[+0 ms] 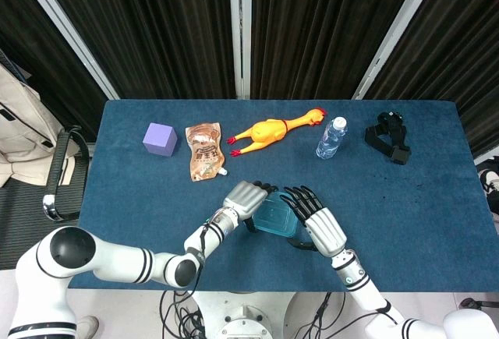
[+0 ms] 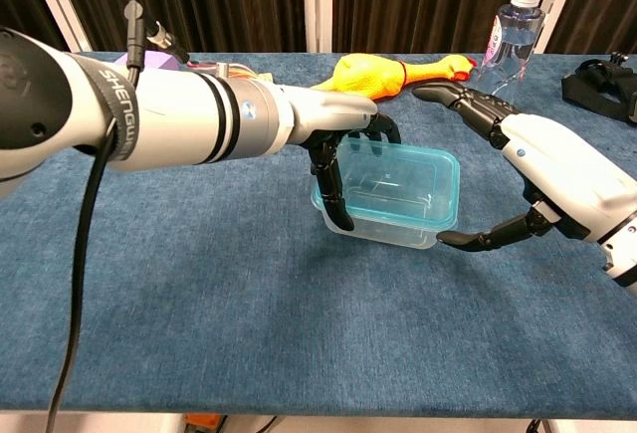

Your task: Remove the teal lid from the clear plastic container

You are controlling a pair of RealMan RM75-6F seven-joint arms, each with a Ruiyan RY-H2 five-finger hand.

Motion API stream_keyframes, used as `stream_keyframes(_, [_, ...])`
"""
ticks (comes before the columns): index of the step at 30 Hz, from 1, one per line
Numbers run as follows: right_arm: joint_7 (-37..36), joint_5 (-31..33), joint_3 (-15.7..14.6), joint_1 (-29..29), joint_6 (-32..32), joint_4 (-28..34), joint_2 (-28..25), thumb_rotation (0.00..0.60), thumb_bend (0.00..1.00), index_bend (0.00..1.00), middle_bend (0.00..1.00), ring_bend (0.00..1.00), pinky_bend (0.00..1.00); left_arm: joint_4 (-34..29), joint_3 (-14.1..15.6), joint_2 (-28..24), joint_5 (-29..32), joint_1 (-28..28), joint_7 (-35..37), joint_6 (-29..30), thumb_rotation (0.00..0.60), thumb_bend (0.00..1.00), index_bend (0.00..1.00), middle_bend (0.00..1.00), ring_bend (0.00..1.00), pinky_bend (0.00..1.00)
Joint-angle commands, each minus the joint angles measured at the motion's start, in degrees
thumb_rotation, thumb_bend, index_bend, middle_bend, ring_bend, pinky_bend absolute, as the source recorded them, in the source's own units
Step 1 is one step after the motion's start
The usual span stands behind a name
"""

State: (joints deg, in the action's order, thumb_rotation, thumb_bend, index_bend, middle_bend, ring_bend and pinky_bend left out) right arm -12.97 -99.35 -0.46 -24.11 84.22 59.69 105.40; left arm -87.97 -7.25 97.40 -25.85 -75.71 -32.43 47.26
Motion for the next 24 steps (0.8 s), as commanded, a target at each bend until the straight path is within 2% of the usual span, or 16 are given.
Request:
stream_keyframes(1, [0.3,0.0,0.2,0.0,0.4,0.3,-0.2,0.6,0.05,0.0,0.0,0.0,0.0,0.1,0.2,0.1,-0.1,-0.1,-0.5,0.2,0.6,0.01,0.35,0.39,0.31,0.47])
stream_keyframes(9, [1.0,0.0,0.6,-0.2,1.0,1.3,-0.8,0.6,0.07,0.0,0.0,0.0,0.0,0.1,0.0,0.4,-0.3,0.0,-1.4,0.9,0.6,0.01,0.35,0.39,0.31,0.47])
stream_keyframes(14, [1.0,-0.2,0.9,-0.2,1.9,0.7,-0.5,0.6,0.15,0.0,0.02,0.0,0.0,0.0,-0.1,0.3,-0.1,0.0,-1.7,0.7,0.6,0.02,0.35,0.39,0.31,0.46])
stream_keyframes(17, [1.0,-0.5,0.9,-0.4,2.2,-0.6,0.1,0.6,0.27,0.08,0.08,0.0,0.0,-0.7,-0.5,-0.2,0.0,0.1,-1.2,0.0,0.6,0.02,0.32,0.38,0.31,0.46])
stream_keyframes(19, [1.1,-0.7,0.9,-0.7,2.3,-1.4,0.3,0.6,0.31,0.15,0.12,0.0,0.0,-1.4,-0.9,-0.8,0.0,0.3,-0.5,-0.8,0.6,0.01,0.29,0.37,0.3,0.46])
stream_keyframes(24, [1.4,-0.9,1.3,-1.2,2.8,-2.3,0.8,0.6,0.33,0.23,0.19,0.0,0.0,-2.5,-1.2,-2.0,-0.6,0.4,0.5,-1.8,0.6,0.01,0.26,0.36,0.29,0.46])
